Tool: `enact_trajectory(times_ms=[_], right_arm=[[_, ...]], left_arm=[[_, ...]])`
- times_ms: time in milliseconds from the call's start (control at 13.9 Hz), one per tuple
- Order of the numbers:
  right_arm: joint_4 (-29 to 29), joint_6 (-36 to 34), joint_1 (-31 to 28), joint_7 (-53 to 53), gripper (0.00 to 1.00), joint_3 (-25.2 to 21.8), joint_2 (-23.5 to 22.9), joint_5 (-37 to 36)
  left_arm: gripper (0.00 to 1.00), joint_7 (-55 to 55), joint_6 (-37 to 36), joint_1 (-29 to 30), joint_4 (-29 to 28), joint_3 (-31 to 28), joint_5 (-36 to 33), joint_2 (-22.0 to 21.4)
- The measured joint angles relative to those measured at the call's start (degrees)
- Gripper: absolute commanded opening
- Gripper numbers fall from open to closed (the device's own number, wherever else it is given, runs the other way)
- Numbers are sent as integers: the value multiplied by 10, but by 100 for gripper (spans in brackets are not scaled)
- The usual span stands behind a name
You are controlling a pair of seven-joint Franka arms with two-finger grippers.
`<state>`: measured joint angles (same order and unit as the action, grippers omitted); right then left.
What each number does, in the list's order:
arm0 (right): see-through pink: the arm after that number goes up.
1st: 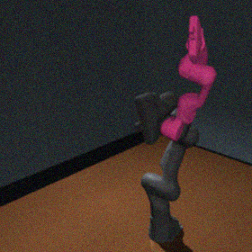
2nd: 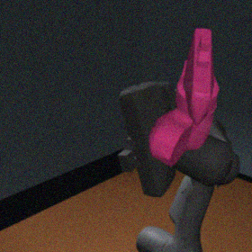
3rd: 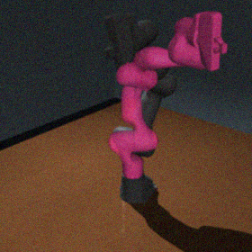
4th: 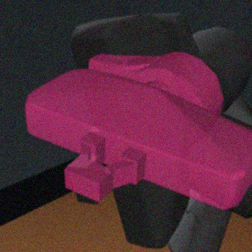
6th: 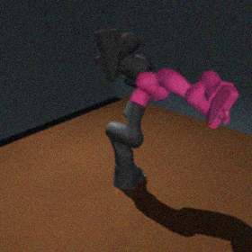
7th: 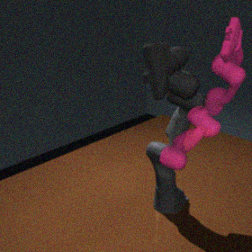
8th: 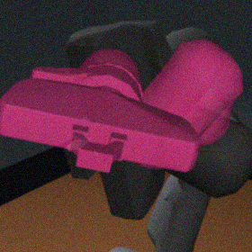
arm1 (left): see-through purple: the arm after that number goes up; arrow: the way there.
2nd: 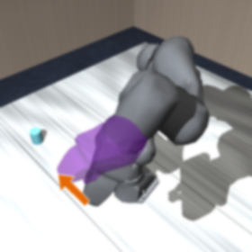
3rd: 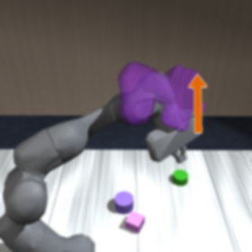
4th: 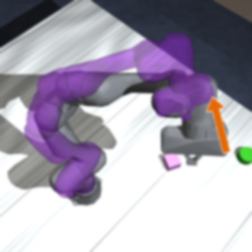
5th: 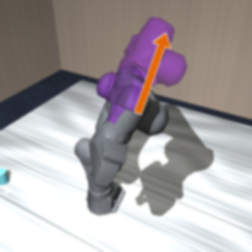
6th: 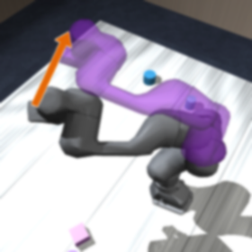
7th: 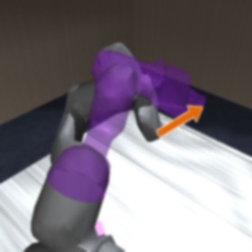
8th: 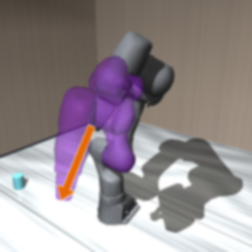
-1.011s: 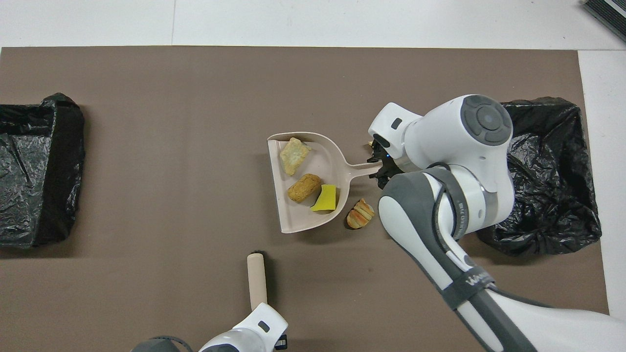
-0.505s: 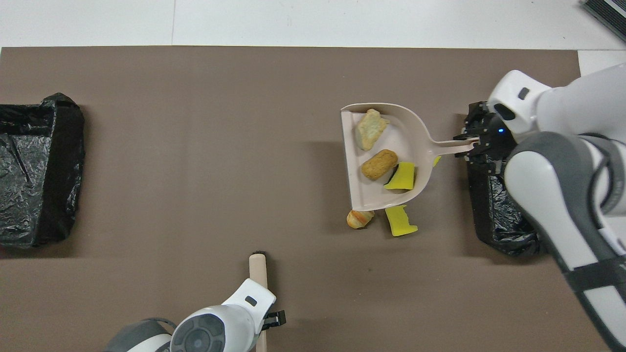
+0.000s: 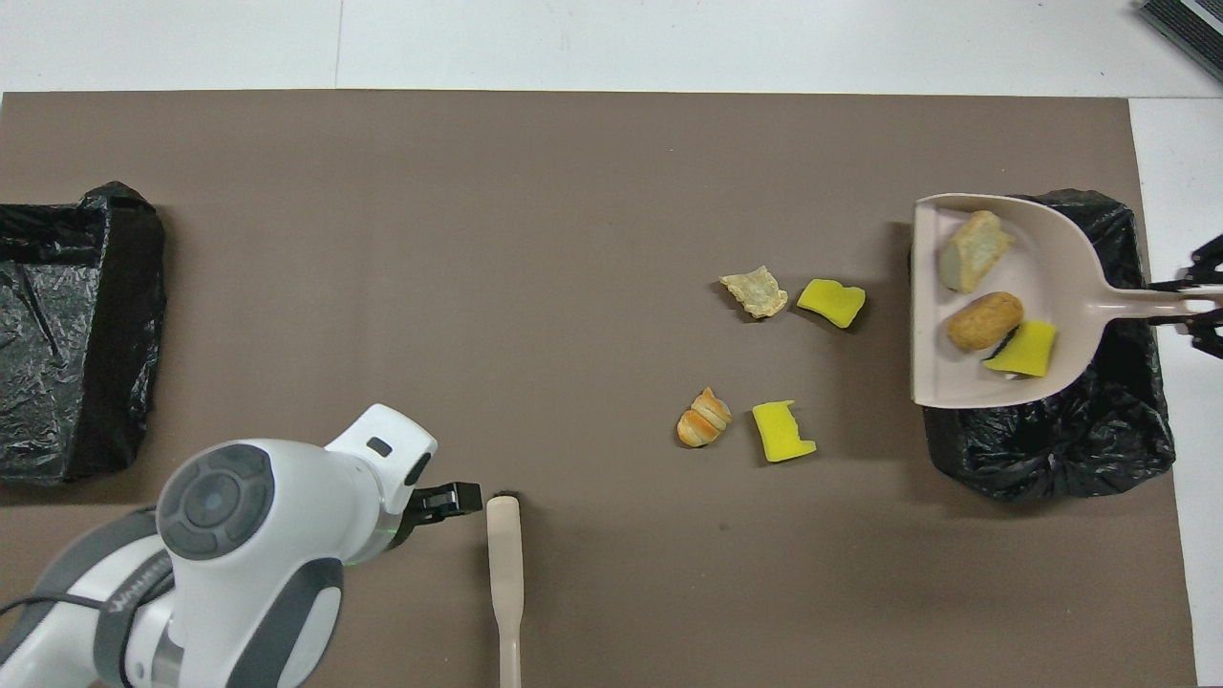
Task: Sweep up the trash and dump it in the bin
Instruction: 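Tilt the dustpan over the bin with the right gripper to dump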
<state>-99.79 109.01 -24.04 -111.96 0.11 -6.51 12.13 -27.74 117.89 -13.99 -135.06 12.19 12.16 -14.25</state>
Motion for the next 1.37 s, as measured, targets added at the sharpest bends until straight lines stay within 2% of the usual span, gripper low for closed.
enact_trajectory(times_ms=[144, 289, 505, 722, 866, 1083, 1372], right_arm=[[6, 1, -31, -6, 0, -1, 0, -33], [9, 15, -35, 11, 0, -2, 0, -87], [8, 16, -8, 118, 0, 3, -2, -197], [8, 12, 30, 189, 0, 6, -3, -276], [9, -3, 68, 242, 0, 8, 3, -353], [9, -33, 110, 288, 0, 9, 18, -421], [10, -79, 155, 336, 0, 9, 26, -532]], left_arm=[[100, 29, -8, 42, 58, 0, -27, 37], [100, 75, -14, 87, 107, -1, -37, 69], [100, 144, -19, 151, 168, -1, -55, 99], [100, 202, -47, 197, 241, -2, -88, 128], [100, 250, -114, 212, 298, -2, -120, 141], [100, 275, -216, 216, 380, -2, -130, 149], [100, 277, -244, 218, 395, -2, -130, 153]])
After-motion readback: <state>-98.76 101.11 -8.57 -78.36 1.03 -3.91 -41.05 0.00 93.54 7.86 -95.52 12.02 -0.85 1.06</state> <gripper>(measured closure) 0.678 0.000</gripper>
